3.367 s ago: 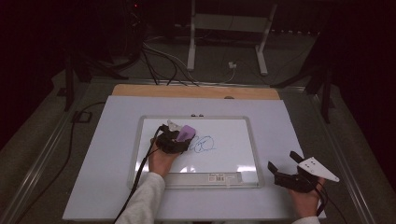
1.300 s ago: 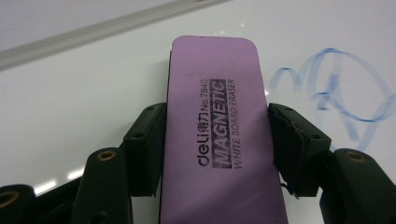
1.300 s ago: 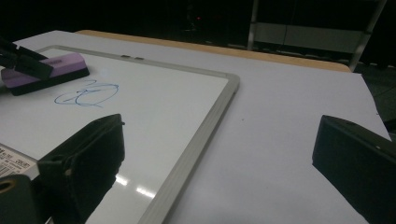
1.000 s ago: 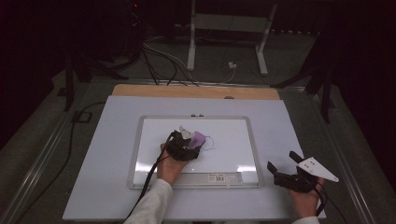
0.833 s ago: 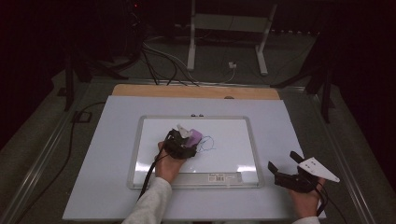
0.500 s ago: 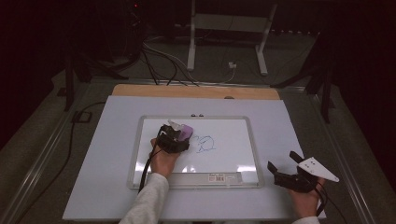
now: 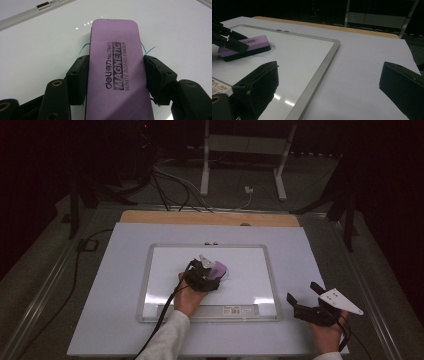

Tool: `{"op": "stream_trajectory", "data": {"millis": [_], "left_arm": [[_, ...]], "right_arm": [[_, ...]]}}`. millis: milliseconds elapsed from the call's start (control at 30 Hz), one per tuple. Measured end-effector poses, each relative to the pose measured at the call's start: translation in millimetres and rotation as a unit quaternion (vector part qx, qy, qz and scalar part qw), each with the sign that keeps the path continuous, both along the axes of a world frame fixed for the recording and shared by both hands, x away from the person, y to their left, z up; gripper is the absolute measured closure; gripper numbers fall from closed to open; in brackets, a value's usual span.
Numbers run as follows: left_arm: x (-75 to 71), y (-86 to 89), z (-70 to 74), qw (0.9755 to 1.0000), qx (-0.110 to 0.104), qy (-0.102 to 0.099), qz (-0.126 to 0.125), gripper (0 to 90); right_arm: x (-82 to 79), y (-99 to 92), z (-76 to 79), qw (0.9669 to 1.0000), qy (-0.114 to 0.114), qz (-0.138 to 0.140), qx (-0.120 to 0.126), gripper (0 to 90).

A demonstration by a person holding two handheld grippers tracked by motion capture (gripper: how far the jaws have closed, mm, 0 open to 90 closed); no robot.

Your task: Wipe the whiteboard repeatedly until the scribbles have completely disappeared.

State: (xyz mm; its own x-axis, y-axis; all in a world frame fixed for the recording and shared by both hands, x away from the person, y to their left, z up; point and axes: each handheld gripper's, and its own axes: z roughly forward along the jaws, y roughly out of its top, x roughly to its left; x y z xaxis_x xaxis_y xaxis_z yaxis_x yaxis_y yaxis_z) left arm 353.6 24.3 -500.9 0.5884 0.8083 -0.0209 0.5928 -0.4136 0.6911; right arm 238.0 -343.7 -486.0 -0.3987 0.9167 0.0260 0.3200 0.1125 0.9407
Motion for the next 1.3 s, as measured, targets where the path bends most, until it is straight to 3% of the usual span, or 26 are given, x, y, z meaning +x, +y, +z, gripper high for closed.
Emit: {"op": "stream_trajectory", "data": {"millis": [100,267,367,467,567,633,767,800,900,1100,1133,1233,1300], "left_arm": [[8.4,11.3,0.3,0.9996,0.009,-0.004,0.028,42.0],[26.9,34.5,1.1,0.9959,0.018,-0.001,0.088,42.1],[31.9,37.5,0.8,0.9952,0.011,0.005,0.097,42.1],[32.5,32.3,0.9,0.9958,0.008,0.008,0.091,42.1],[28.7,20.3,0.7,0.9976,0.006,0.007,0.069,42.1],[24.5,8.9,2.0,0.9989,0.016,0.006,0.044,42.1],[17.7,-5.5,2.7,0.9998,0.013,0.012,0.005,42.1],[15.8,-8.2,3.2,0.9997,0.023,0.005,0.000,42.1],[18.2,-6.0,3.3,0.9996,0.026,0.004,0.005,42.1],[29.8,12.0,3.8,0.9966,0.052,-0.009,0.064,42.1],[31.4,14.3,3.7,0.9965,0.048,-0.006,0.068,42.1],[31.2,13.3,3.9,0.9964,0.047,-0.005,0.070,42.1],[29.5,10.6,3.7,0.9979,0.033,0.006,0.055,42.1]], "right_arm": [[-0.6,-1.1,0.3,1.0000,0.000,-0.001,0.002,2.1],[-0.6,-1.5,0.3,1.0000,0.000,-0.002,0.002,2.1],[-0.1,-0.9,0.0,1.0000,-0.001,0.000,0.000,2.1],[0.1,0.0,-0.2,1.0000,0.000,0.000,0.000,2.1],[0.1,0.4,-0.2,1.0000,0.001,0.001,-0.001,2.1],[0.1,0.4,-0.3,1.0000,0.001,0.001,-0.001,2.1],[0.0,0.4,-0.3,1.0000,0.001,0.001,-0.001,2.1],[-0.1,0.2,-0.2,1.0000,0.000,0.001,-0.001,2.1],[-0.1,-0.4,-0.2,1.0000,0.000,0.000,-0.001,2.1],[-0.7,-2.1,0.1,1.0000,0.000,-0.003,0.001,2.1],[-0.7,-2.3,0.0,1.0000,0.000,-0.003,0.001,2.1],[-0.7,-1.8,0.1,1.0000,0.001,-0.003,0.002,2.1],[-0.4,-1.1,-0.1,1.0000,-0.001,-0.001,0.000,2.1]]}}
